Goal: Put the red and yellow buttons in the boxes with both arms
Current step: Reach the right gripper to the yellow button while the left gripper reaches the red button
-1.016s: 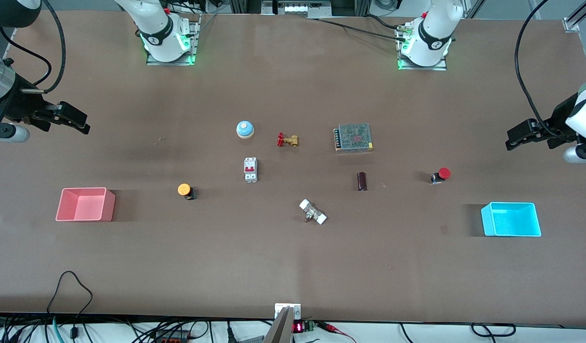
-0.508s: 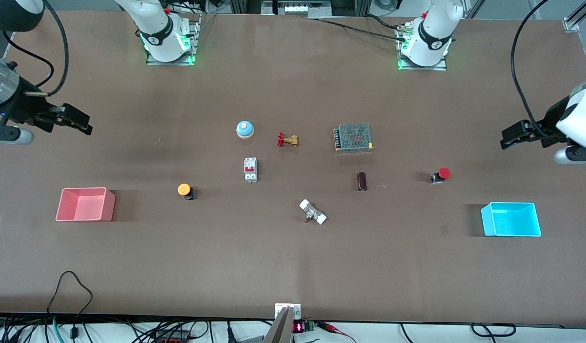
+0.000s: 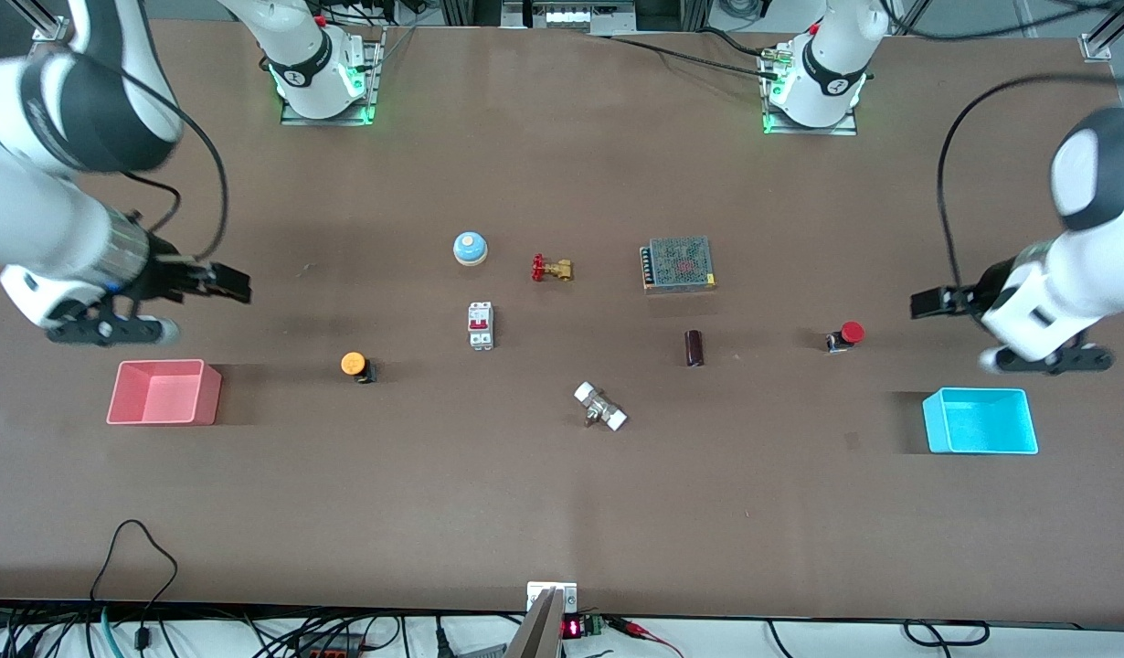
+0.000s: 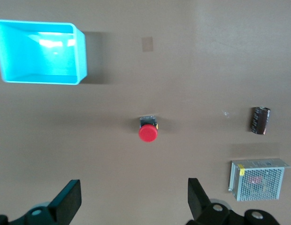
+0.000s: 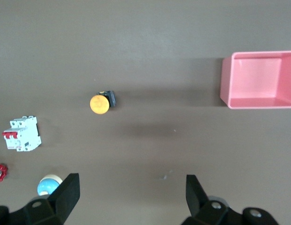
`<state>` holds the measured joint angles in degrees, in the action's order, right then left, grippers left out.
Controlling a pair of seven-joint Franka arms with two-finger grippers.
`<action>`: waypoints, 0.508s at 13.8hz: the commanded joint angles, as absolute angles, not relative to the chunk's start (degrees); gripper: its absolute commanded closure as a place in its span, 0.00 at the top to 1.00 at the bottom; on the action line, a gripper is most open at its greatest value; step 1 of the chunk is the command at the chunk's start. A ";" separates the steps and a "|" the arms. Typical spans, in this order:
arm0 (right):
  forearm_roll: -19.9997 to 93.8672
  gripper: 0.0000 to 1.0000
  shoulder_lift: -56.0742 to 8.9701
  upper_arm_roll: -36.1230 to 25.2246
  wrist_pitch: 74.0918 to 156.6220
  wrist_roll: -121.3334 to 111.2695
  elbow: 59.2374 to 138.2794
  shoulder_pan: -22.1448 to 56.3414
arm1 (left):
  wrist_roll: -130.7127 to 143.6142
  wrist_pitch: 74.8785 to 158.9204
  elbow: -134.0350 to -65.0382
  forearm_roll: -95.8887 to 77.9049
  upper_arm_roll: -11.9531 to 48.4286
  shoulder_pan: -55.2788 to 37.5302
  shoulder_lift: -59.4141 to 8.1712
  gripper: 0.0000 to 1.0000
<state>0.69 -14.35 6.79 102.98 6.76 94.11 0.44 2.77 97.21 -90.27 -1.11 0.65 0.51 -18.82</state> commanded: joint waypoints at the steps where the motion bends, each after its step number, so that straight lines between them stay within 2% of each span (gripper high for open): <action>1: 1.50 1.00 -15.38 6.77 108.51 6.85 97.01 1.23 | 1.41 100.97 -90.69 -5.86 0.70 0.61 -23.54 1.00; 5: 1.32 1.00 -17.92 6.77 126.09 11.04 105.98 3.68 | 1.58 113.00 -99.65 -6.95 0.53 -1.32 -25.57 1.00; 7: 0.01 1.00 -20.90 6.77 129.97 15.37 105.91 6.23 | 1.50 119.58 -104.83 -6.86 0.35 -1.23 -25.66 1.00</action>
<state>0.63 -19.63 6.85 126.65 11.50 105.18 3.99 2.69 114.58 -99.59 -6.02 0.85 -1.11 -27.19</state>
